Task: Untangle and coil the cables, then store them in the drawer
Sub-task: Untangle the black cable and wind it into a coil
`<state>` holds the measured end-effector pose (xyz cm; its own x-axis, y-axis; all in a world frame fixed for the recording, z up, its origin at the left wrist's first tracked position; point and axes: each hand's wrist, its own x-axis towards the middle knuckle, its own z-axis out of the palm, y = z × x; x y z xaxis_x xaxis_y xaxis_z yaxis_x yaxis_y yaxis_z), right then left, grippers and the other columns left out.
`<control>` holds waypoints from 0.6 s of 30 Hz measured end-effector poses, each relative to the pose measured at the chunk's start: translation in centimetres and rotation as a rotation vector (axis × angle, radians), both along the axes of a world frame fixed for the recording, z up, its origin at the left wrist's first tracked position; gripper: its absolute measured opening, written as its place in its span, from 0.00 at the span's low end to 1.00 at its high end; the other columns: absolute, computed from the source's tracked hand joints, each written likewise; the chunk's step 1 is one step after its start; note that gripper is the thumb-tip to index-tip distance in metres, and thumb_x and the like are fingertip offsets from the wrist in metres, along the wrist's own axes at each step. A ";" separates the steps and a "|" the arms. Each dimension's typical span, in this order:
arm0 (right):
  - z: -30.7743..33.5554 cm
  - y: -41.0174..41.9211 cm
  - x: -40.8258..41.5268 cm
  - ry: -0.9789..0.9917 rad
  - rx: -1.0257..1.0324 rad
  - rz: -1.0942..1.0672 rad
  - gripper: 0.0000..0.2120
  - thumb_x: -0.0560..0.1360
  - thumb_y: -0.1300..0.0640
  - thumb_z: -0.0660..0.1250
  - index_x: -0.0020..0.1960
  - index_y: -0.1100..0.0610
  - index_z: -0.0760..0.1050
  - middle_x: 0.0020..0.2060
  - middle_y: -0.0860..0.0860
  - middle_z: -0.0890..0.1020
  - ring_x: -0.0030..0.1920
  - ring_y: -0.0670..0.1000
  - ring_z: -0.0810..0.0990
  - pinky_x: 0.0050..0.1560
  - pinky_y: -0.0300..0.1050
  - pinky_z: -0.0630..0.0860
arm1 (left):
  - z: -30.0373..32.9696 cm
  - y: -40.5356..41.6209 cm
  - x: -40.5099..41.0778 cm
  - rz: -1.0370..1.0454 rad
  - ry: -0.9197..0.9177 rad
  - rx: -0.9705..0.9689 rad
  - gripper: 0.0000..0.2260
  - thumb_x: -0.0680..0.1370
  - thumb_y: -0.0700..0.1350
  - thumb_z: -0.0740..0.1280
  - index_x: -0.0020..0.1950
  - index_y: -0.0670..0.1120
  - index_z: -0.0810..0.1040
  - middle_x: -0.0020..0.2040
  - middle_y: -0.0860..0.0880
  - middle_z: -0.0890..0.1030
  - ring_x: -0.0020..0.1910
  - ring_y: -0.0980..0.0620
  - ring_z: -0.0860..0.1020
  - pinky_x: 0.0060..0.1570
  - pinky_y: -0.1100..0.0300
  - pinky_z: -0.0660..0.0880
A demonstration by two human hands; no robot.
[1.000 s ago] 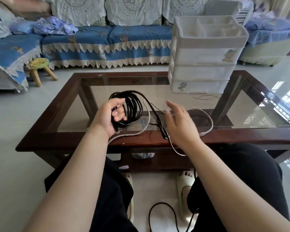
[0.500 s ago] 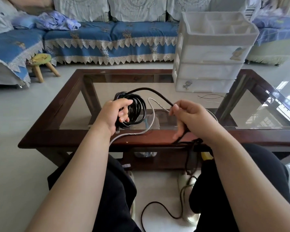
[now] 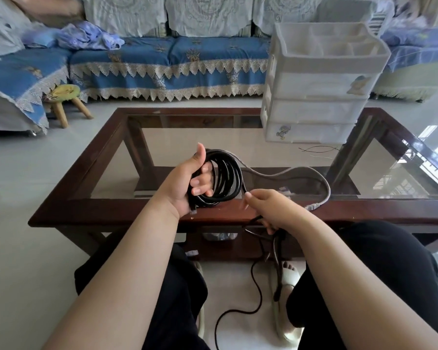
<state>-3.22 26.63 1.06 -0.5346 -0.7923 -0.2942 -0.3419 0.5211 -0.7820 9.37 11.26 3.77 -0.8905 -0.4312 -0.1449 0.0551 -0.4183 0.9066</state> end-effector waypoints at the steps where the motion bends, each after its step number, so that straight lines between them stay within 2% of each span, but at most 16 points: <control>1: -0.2 -0.2 0.4 0.023 -0.039 -0.006 0.12 0.81 0.50 0.57 0.48 0.52 0.78 0.26 0.48 0.73 0.22 0.45 0.73 0.23 0.34 0.67 | 0.0 0.0 -0.1 0.033 0.012 0.067 0.22 0.78 0.62 0.57 0.32 0.47 0.66 0.20 0.54 0.60 0.18 0.58 0.60 0.27 0.63 0.69; 3: -0.8 -0.3 1.0 0.110 -0.082 0.003 0.09 0.79 0.57 0.60 0.50 0.50 0.79 0.34 0.45 0.77 0.35 0.47 0.79 0.31 0.37 0.71 | 0.1 0.0 -0.4 0.108 0.033 0.192 0.23 0.79 0.62 0.57 0.32 0.47 0.66 0.20 0.54 0.60 0.18 0.58 0.60 0.26 0.64 0.69; 5: -1.1 -0.2 1.3 0.171 -0.056 0.034 0.15 0.74 0.64 0.59 0.48 0.48 0.78 0.41 0.48 0.81 0.43 0.50 0.79 0.42 0.41 0.74 | 0.0 0.0 -0.7 0.186 0.053 0.279 0.23 0.79 0.62 0.58 0.32 0.48 0.66 0.20 0.55 0.61 0.18 0.58 0.60 0.26 0.65 0.69; 7: -1.2 0.1 1.6 0.188 -0.042 0.053 0.19 0.70 0.68 0.57 0.49 0.48 0.77 0.45 0.48 0.82 0.46 0.49 0.79 0.46 0.42 0.75 | -0.1 -0.3 -0.8 0.284 0.080 0.357 0.23 0.79 0.62 0.59 0.32 0.48 0.66 0.21 0.55 0.62 0.19 0.58 0.62 0.27 0.65 0.69; 10: -1.4 0.6 2.2 0.197 -0.064 0.097 0.18 0.71 0.67 0.56 0.55 0.51 0.74 0.45 0.44 0.80 0.48 0.47 0.78 0.49 0.41 0.75 | 0.0 -0.9 -0.6 0.460 0.067 0.448 0.24 0.79 0.63 0.60 0.30 0.48 0.67 0.22 0.55 0.64 0.20 0.59 0.63 0.27 0.67 0.70; 12: -1.6 1.1 2.8 0.259 -0.068 0.167 0.18 0.73 0.63 0.58 0.62 0.52 0.70 0.48 0.44 0.79 0.48 0.48 0.77 0.51 0.43 0.74 | 0.0 -1.0 -0.7 0.552 0.008 0.428 0.24 0.78 0.64 0.61 0.30 0.49 0.67 0.22 0.55 0.66 0.20 0.58 0.65 0.29 0.66 0.71; 15: -1.4 1.1 3.6 0.375 -0.054 0.256 0.23 0.77 0.58 0.56 0.71 0.50 0.63 0.58 0.48 0.76 0.56 0.50 0.75 0.59 0.47 0.71 | -0.1 -0.8 -1.2 0.616 -0.035 0.333 0.22 0.77 0.63 0.62 0.32 0.48 0.68 0.22 0.55 0.67 0.20 0.58 0.66 0.35 0.61 0.72; 18: -0.3 0.3 4.1 0.452 -0.034 0.286 0.20 0.79 0.57 0.53 0.70 0.52 0.66 0.62 0.52 0.75 0.61 0.54 0.74 0.60 0.49 0.72 | -0.5 -0.3 -1.9 0.627 -0.142 0.030 0.21 0.78 0.62 0.63 0.36 0.46 0.71 0.22 0.54 0.69 0.20 0.57 0.68 0.37 0.59 0.75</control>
